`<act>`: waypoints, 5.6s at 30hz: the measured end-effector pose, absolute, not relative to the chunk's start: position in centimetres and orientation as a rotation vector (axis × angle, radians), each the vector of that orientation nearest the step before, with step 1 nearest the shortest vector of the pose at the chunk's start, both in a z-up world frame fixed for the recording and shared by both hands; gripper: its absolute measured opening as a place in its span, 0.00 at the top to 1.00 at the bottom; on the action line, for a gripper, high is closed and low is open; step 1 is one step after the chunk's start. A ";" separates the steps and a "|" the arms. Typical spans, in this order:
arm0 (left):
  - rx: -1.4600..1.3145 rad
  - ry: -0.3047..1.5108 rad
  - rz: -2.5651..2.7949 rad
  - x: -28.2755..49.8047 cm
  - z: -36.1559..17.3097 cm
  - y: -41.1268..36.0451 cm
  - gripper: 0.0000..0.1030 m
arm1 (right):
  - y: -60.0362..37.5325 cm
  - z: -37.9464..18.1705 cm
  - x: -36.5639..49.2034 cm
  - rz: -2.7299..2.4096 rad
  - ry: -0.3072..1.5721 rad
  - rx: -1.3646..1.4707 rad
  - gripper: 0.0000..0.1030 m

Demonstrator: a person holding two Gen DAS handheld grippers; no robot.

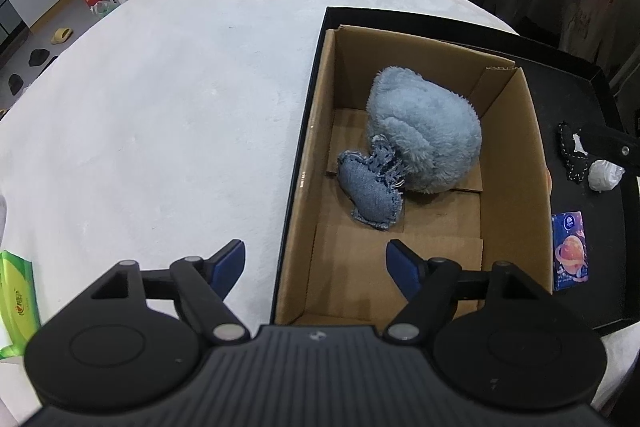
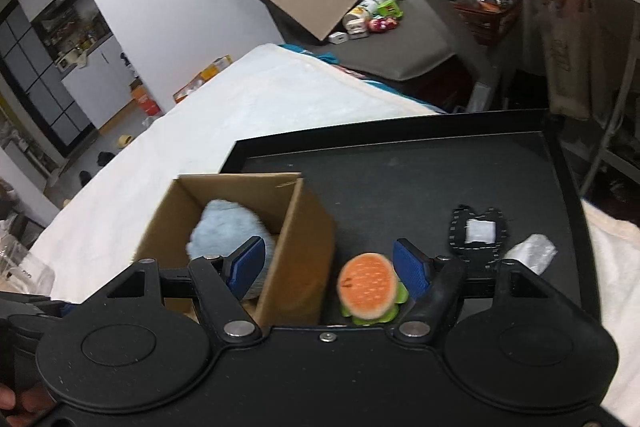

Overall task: Organize soft objects
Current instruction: 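Move the right gripper to the white plastic bag and grasp it, then carry the white plastic bag with the right gripper and release it into the box, then move the right gripper back to the tray and grasp the blue tissue pack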

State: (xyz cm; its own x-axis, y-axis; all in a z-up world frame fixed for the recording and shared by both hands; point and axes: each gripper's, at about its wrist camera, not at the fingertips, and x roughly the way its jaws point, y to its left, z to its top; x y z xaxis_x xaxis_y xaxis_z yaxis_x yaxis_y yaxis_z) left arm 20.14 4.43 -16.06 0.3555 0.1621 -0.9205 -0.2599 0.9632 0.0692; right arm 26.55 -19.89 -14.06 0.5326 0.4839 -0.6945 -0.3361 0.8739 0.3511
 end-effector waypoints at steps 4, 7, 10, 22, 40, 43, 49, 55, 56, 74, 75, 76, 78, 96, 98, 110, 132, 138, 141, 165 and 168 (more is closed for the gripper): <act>-0.079 1.183 0.280 20.5 -16.4 3.8 0.23 | -20.8 -14.7 26.9 0.461 0.884 0.165 0.31; -0.068 1.192 0.281 20.7 -16.8 3.4 0.23 | -21.7 -15.2 27.3 0.441 0.888 0.162 0.31; -0.049 1.200 0.282 21.1 -17.1 3.0 0.22 | -22.5 -15.9 27.9 0.397 0.887 0.142 0.28; -0.003 1.226 0.297 22.1 -18.1 1.7 0.19 | -25.0 -18.8 29.9 0.238 0.908 0.079 0.13; -0.016 1.225 0.294 22.2 -18.1 2.5 0.19 | -24.3 -22.7 31.1 0.162 0.988 0.096 0.65; -0.034 1.223 0.296 22.0 -17.9 3.0 0.19 | -24.2 -22.0 30.8 0.159 0.973 0.085 0.65; -0.062 1.218 0.302 21.5 -17.5 4.1 0.19 | -23.7 -19.8 30.1 0.196 0.936 0.078 0.65; -0.074 1.203 0.294 21.0 -17.0 4.9 0.19 | -22.4 -18.1 29.5 0.227 0.923 0.084 0.65; -0.078 1.202 0.293 20.9 -16.9 5.0 0.19 | -22.1 -17.8 29.3 0.235 0.918 0.084 0.65; -0.122 1.136 0.231 18.5 -15.5 5.6 0.19 | -18.2 -12.0 25.6 0.394 0.848 0.072 0.65; -0.123 1.134 0.226 18.4 -15.5 5.6 0.19 | -18.0 -11.9 25.4 0.401 0.849 0.076 0.65; -0.124 1.133 0.222 18.3 -15.5 5.6 0.19 | -17.7 -11.7 25.3 0.411 0.849 0.077 0.65; -0.127 1.129 0.216 18.1 -15.6 5.6 0.19 | -17.0 -11.5 24.9 0.431 0.849 0.074 0.65; -0.179 1.112 0.189 16.6 -16.7 6.9 0.26 | -10.4 -12.3 22.9 0.538 0.929 -0.030 0.64; -0.190 1.109 0.189 16.5 -16.7 7.2 0.28 | -9.9 -12.7 22.8 0.541 0.948 -0.046 0.64; -0.279 1.124 0.166 16.4 -17.6 9.0 0.78 | -6.6 -14.6 22.6 0.530 0.990 -0.188 0.64; -0.232 1.148 0.145 17.1 -17.1 7.6 0.81 | -6.5 -14.7 22.9 0.471 0.924 -0.284 0.49; -0.202 1.157 0.166 17.7 -16.7 6.6 0.73 | -8.5 -12.9 22.9 0.482 0.876 -0.218 0.48; -0.194 1.150 0.176 17.7 -16.5 6.4 0.66 | -9.9 -12.1 22.8 0.486 0.840 -0.181 0.46; -0.094 1.165 0.236 18.8 -15.9 3.3 0.32 | -17.9 -14.1 24.6 0.388 0.898 -0.047 0.36; -0.077 1.180 0.243 19.0 -16.2 2.8 0.32 | -18.6 -15.0 25.0 0.374 0.926 -0.037 0.33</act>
State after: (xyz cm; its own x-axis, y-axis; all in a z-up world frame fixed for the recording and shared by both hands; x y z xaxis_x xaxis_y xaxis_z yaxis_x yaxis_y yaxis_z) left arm 18.99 2.83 -16.19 0.3586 0.1480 -0.9217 -0.2279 0.9714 0.0673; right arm 24.97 -18.59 -15.01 0.5417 0.2985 -0.7858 -0.3303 0.9352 0.1276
